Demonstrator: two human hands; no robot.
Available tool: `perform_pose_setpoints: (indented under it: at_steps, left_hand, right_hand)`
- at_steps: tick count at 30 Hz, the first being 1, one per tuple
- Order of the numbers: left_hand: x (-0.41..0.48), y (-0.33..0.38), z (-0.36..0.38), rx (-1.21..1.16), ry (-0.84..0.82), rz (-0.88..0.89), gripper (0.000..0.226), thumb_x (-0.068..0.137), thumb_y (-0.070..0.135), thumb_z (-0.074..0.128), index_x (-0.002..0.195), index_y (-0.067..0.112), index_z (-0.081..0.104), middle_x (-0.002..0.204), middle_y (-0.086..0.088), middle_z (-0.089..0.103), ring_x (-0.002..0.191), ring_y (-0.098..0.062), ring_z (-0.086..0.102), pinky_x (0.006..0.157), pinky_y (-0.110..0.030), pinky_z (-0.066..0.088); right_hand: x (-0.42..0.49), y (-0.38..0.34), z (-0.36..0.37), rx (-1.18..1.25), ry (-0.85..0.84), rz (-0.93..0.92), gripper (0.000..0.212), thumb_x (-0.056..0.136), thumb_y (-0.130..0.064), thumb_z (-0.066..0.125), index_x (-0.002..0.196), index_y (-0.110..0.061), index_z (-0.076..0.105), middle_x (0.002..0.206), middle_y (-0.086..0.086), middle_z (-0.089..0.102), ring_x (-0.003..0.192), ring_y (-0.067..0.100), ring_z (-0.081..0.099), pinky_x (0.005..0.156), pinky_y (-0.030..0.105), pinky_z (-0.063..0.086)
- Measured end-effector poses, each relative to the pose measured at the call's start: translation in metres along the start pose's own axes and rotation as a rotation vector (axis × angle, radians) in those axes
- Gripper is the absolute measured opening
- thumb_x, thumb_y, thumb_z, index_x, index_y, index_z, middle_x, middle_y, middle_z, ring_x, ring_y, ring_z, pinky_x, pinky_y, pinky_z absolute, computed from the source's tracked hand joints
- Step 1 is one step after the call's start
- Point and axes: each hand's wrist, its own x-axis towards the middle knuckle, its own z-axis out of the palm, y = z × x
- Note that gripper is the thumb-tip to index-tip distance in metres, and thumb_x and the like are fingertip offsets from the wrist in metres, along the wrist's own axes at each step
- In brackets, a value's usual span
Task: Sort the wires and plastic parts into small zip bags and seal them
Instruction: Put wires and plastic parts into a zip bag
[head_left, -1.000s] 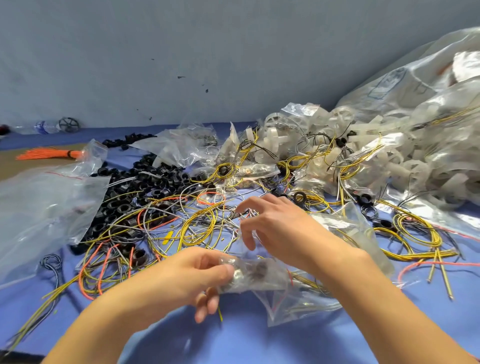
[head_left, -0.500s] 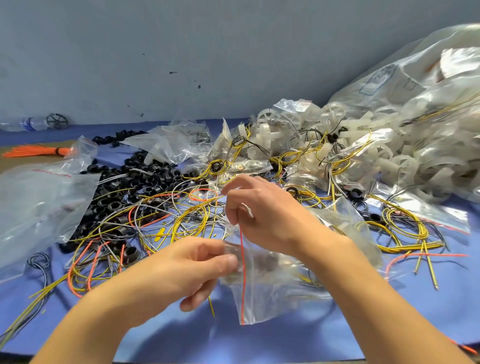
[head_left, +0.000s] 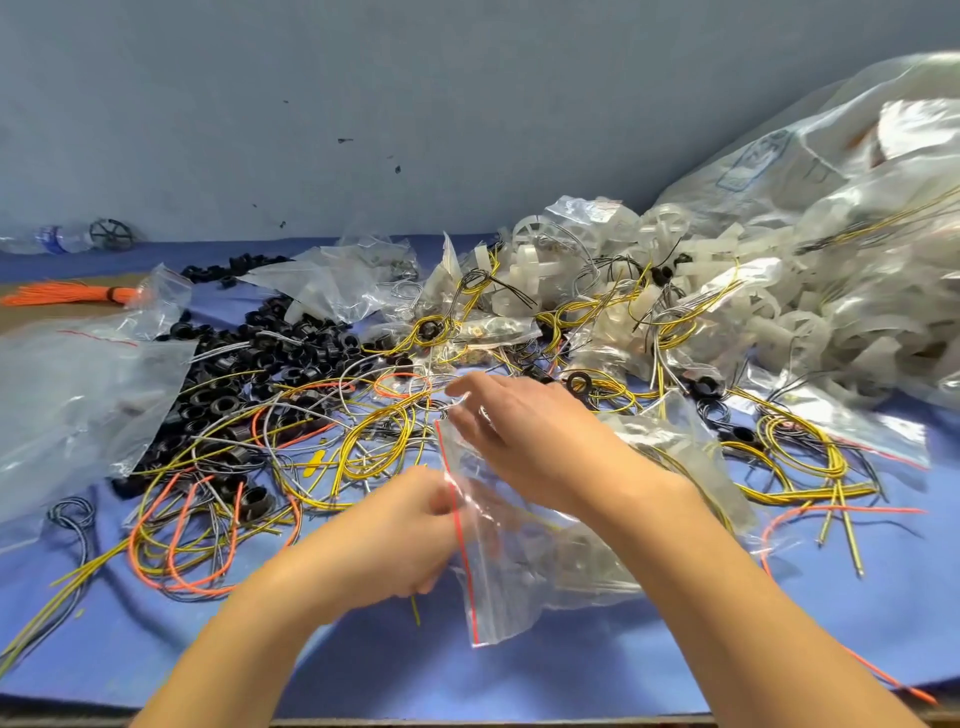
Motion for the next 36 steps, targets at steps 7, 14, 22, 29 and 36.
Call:
perform_pose_setpoints:
  at_steps: [7, 14, 22, 29, 36]
  left_hand:
    - [0.001, -0.026, -0.019, -0.484, -0.044, -0.091, 0.065, 0.085, 0.070, 0.044, 0.104, 0.009, 0.059, 0.044, -0.008, 0.049, 0.025, -0.015, 0.037, 0.031, -0.015, 0.029]
    - [-0.003, -0.020, -0.013, -0.107, -0.168, 0.054, 0.039, 0.074, 0.066, 0.065, 0.096, 0.034, 0.068, 0.063, 0.003, 0.058, 0.042, -0.016, 0.051, 0.043, -0.021, 0.043]
    - [-0.006, 0.025, -0.054, -0.251, 0.659, 0.530, 0.011, 0.080, 0.042, 0.066, 0.089, 0.039, 0.072, 0.090, 0.011, 0.073, 0.076, -0.001, 0.065, 0.062, -0.019, 0.055]
    - [-0.014, 0.070, -0.074, -0.360, 0.919, 0.842, 0.020, 0.089, 0.028, 0.069, 0.105, 0.039, 0.065, 0.081, 0.014, 0.067, 0.074, -0.003, 0.061, 0.071, -0.022, 0.054]
    - [-0.012, 0.073, -0.070, -0.600, 0.890, 0.824, 0.029, 0.086, 0.028, 0.070, 0.113, 0.033, 0.061, 0.077, 0.015, 0.063, 0.079, -0.001, 0.061, 0.074, -0.017, 0.053]
  right_hand:
    - [0.001, 0.002, 0.003, 0.118, -0.198, 0.089, 0.039, 0.101, -0.050, 0.039, 0.108, -0.020, 0.063, 0.092, 0.007, 0.066, 0.090, 0.031, 0.060, 0.074, 0.036, 0.046]
    - [0.003, 0.009, -0.032, 0.545, 0.192, 0.109, 0.017, 0.094, -0.035, 0.063, 0.092, -0.021, 0.072, 0.080, -0.007, 0.066, 0.067, 0.002, 0.055, 0.061, 0.025, 0.041]
    - [-0.015, 0.006, -0.110, 0.958, 0.818, 0.094, 0.009, 0.091, -0.022, 0.068, 0.082, -0.023, 0.070, 0.067, -0.014, 0.065, 0.062, 0.006, 0.055, 0.062, 0.014, 0.044]
    - [-0.029, 0.013, -0.126, 1.296, 0.762, 0.120, 0.011, 0.094, -0.025, 0.062, 0.087, -0.020, 0.069, 0.075, -0.011, 0.064, 0.064, 0.006, 0.058, 0.069, 0.024, 0.048]
    - [-0.036, 0.019, -0.119, 1.421, 0.703, 0.118, 0.017, 0.093, -0.025, 0.065, 0.077, -0.022, 0.071, 0.077, -0.010, 0.062, 0.064, 0.006, 0.058, 0.067, 0.023, 0.049]
